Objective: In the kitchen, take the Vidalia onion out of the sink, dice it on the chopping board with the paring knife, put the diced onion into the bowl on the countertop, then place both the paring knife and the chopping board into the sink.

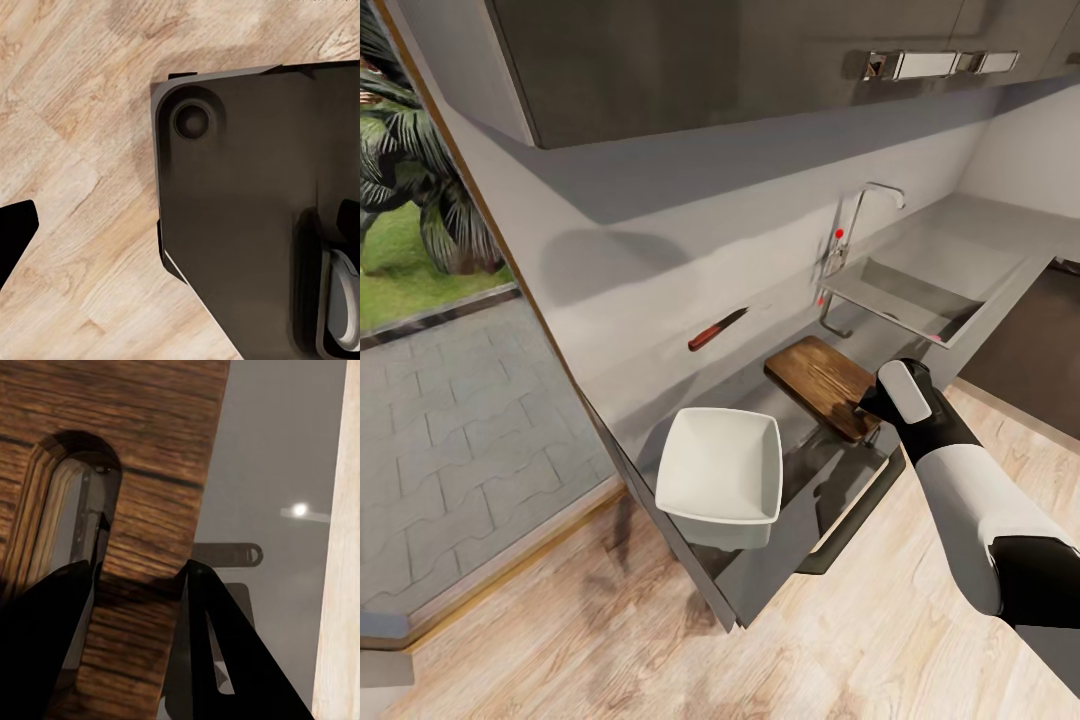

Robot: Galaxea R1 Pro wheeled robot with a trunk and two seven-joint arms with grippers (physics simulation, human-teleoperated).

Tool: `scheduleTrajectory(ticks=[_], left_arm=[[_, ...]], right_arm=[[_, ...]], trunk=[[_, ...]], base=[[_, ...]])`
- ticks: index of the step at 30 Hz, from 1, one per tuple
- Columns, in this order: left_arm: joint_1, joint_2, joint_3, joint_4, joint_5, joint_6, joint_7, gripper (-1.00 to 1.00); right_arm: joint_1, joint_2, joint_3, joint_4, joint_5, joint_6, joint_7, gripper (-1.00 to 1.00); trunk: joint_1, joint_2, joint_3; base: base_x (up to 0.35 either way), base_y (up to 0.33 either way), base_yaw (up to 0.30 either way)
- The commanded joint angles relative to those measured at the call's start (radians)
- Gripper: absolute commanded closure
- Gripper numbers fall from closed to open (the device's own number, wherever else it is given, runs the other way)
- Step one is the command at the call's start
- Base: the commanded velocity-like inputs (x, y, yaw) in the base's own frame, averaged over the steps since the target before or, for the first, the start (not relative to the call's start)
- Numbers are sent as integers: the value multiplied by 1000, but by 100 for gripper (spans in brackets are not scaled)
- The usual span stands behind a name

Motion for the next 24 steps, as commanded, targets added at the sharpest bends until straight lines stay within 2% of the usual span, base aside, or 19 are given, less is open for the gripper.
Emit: scheduleTrajectory(ticks=[1,13,16,18,22,24], left_arm=[[1,1,-8,-2,0,-1,10,-100],[1,2,-7,-2,-2,-4,9,-100],[1,3,-8,-2,-2,-5,9,-100],[1,3,-8,-2,-2,-5,9,-100],[1,-10,-7,-3,-2,-5,9,-100],[0,-13,-7,-3,-3,-5,9,-100]], right_arm=[[0,-1,4,-1,-8,9,-7,100],[0,-1,3,-3,-8,10,-9,100],[0,-1,4,-34,-7,16,-12,100],[0,-2,22,-73,-6,29,-14,100],[0,-5,91,-105,-5,51,-14,100],[0,-10,100,-108,-2,53,-13,100]], trunk=[[1,-1,-2],[1,-1,-2],[1,-1,0],[1,-1,3],[1,-1,8],[1,-1,11]], base=[[0,0,0],[0,0,0],[0,0,0],[0,0,0],[0,0,0],[0,0,0]])
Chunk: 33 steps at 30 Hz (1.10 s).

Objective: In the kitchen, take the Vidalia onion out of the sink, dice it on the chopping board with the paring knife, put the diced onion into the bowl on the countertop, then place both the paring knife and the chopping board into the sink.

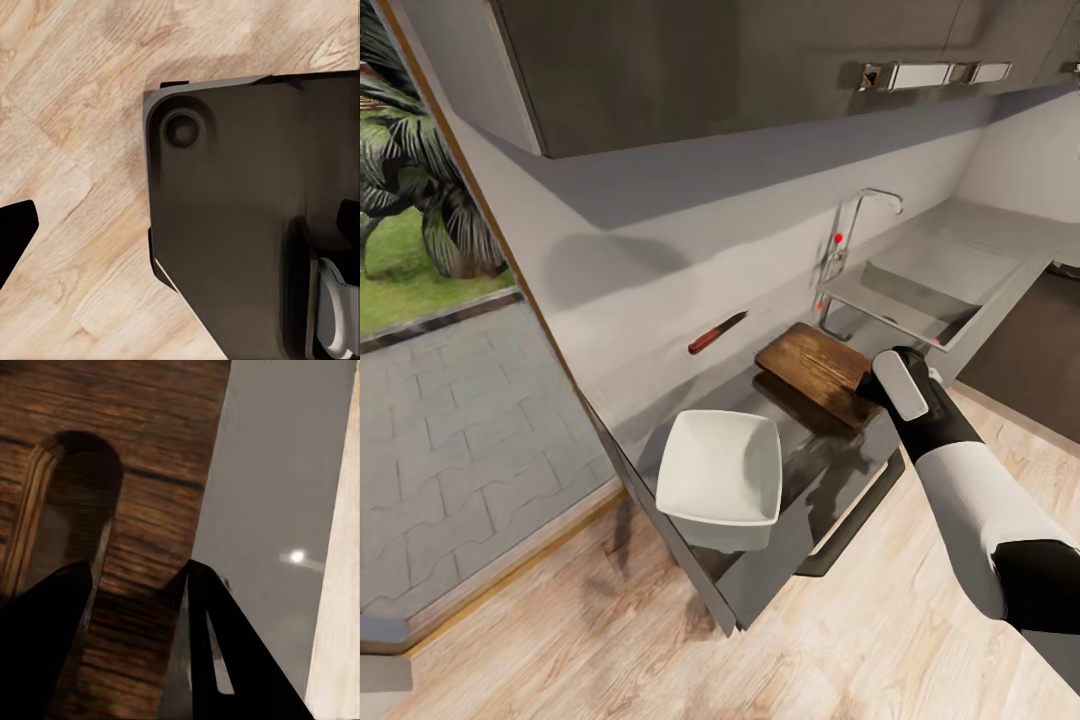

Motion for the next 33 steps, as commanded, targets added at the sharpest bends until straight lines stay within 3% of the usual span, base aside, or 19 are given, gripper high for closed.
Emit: scheduleTrajectory(ticks=[1,4,7,18,25,30,33], left_arm=[[0,0,-8,-2,-1,-1,10,-100],[1,-1,-7,-1,0,0,10,-100],[1,-1,-8,-1,2,0,10,-100],[1,-2,-8,0,2,0,11,-100],[1,-3,-7,11,5,0,12,-100],[1,-2,-3,24,5,-1,13,-100],[1,0,0,25,8,-2,15,-100]], right_arm=[[-1,-6,7,-2,-12,3,-8,100],[-1,-15,11,-3,-7,4,-9,100],[-1,-17,13,-3,30,7,-10,100],[-1,-18,11,-5,39,37,-4,100],[-1,-18,11,-66,39,80,0,100],[-1,-18,14,-75,39,82,104,100],[-1,-17,14,-75,39,82,122,100]], trunk=[[1,-2,0],[1,-2,3],[1,-2,6],[1,-2,21],[1,-2,31],[1,-2,38],[1,-2,42]], base=[[0,0,0],[0,0,0],[0,0,-32],[0,0,-104],[0,0,-131],[0,0,-134],[0,0,-127]])
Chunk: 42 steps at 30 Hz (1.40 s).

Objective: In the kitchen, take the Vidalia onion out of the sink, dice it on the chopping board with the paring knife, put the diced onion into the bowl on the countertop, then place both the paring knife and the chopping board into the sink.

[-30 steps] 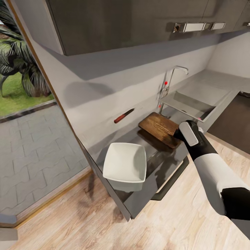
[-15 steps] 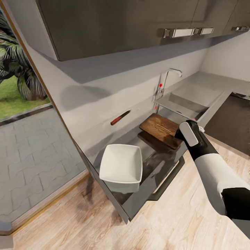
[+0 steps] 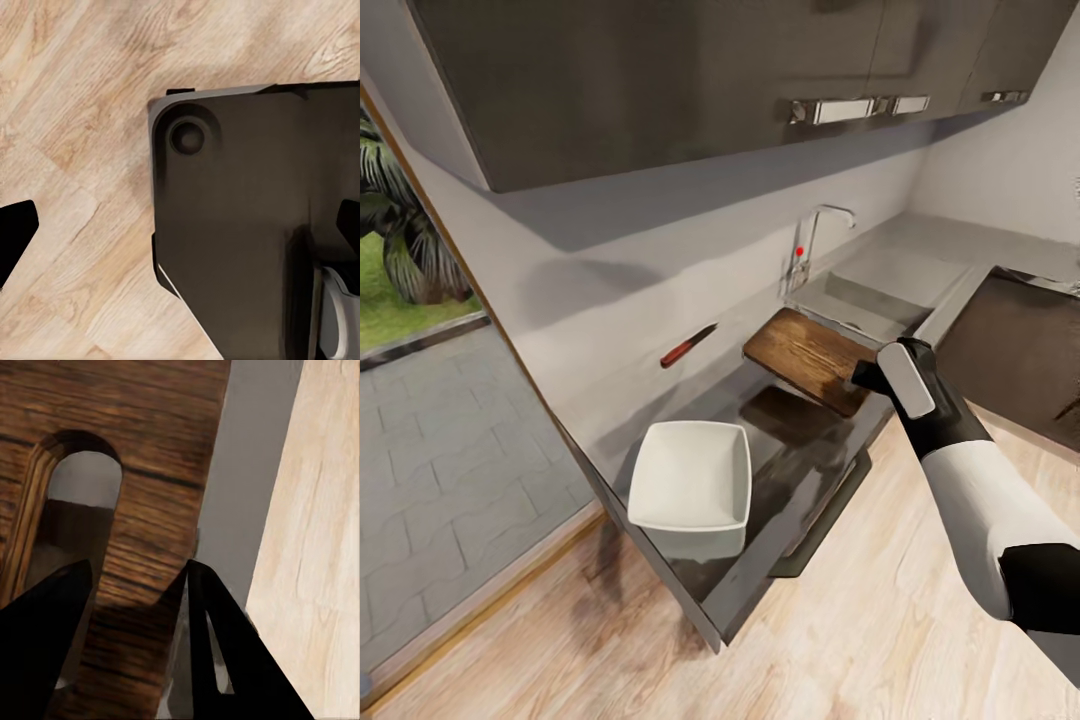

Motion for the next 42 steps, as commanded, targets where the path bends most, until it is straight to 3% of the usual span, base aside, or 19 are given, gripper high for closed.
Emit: scheduleTrajectory(ticks=[1,4,8,12,29,35,42], left_arm=[[1,1,-6,-2,2,-1,9,-100],[1,2,-6,-2,3,-2,10,-100],[1,-3,-7,-1,5,-1,33,-100],[1,-14,-8,15,8,-4,141,-100],[1,-19,-6,50,52,-42,168,-100],[1,-23,-6,50,81,-43,168,-100],[1,-24,-6,50,103,-43,168,-100]], right_arm=[[-1,-1,4,0,0,11,-7,100],[-1,-1,13,-1,0,11,-3,100],[-1,1,74,-4,0,11,2,100],[-1,1,124,-10,0,11,68,100],[-1,-1,136,-26,0,12,103,100],[-1,0,189,-28,0,12,105,100],[-1,2,203,-30,0,12,140,100]], trunk=[[1,-2,0],[1,-2,3],[1,-2,8],[1,-2,13],[1,-2,33],[1,-2,40],[1,-2,46]], base=[[0,0,-125],[0,0,-123],[0,0,-119],[25,-71,-12],[103,-301,137],[100,-324,180],[-109,-325,211]])
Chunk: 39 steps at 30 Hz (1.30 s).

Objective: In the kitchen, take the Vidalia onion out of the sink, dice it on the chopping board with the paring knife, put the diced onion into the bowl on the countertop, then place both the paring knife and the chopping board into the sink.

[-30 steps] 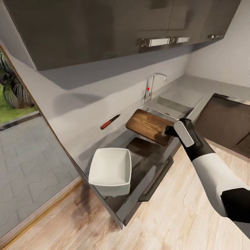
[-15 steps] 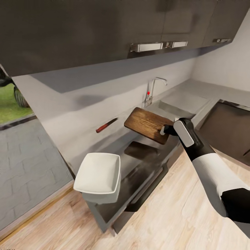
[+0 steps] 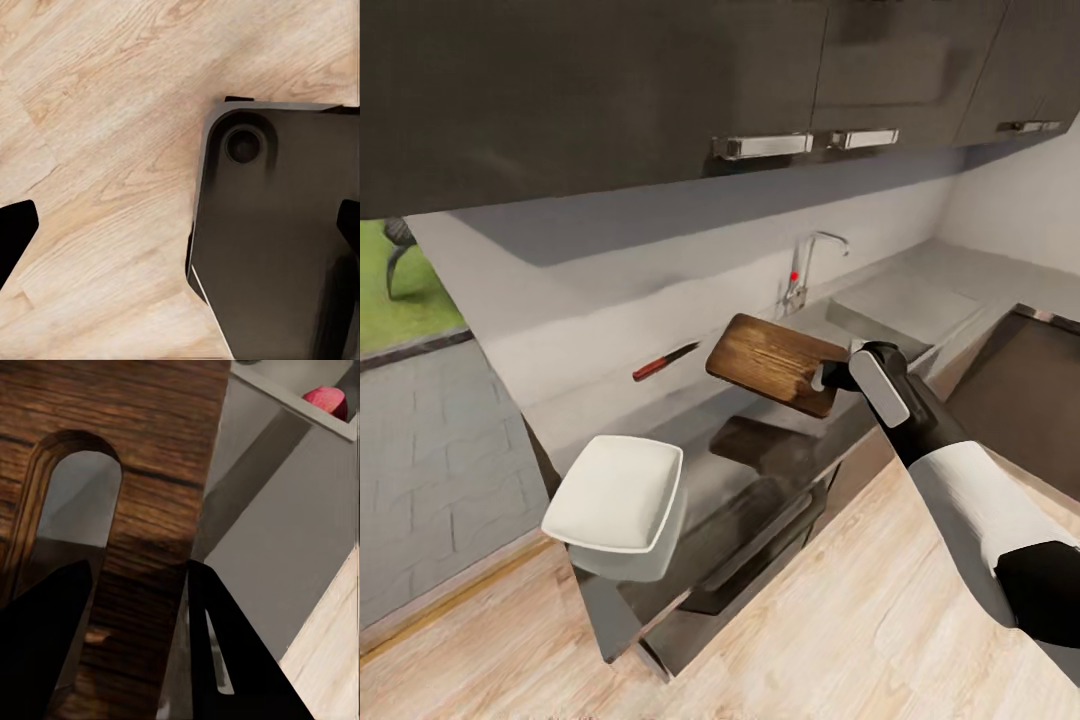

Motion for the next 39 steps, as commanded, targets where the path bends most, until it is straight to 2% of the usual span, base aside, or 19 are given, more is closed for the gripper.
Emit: scheduleTrajectory(ticks=[1,11,17,28,32,39], left_arm=[[0,0,-8,-2,10,-2,5,-100],[0,0,-8,-2,11,-2,5,-100],[0,0,-8,-2,11,-2,5,-100],[0,0,-6,-2,11,-1,6,-100],[0,0,-6,-2,11,-1,6,-100],[0,0,-6,-2,11,-1,6,-100]], right_arm=[[-1,-2,4,-2,-12,-1,-9,100],[-1,1,7,-2,-12,-1,-6,100],[-1,3,44,-2,-12,-2,-6,100],[-1,6,55,-2,-12,-2,-5,100],[-1,5,59,-2,-12,-1,28,100],[-1,5,78,-2,-12,-1,44,100]], trunk=[[0,-2,-1],[0,-2,4],[0,-2,4],[0,-2,4],[0,-2,4],[0,-2,4]], base=[[-138,-325,221],[-139,-325,233],[-114,-325,242],[-80,-325,242],[-9,-325,241],[-1,-325,240]])
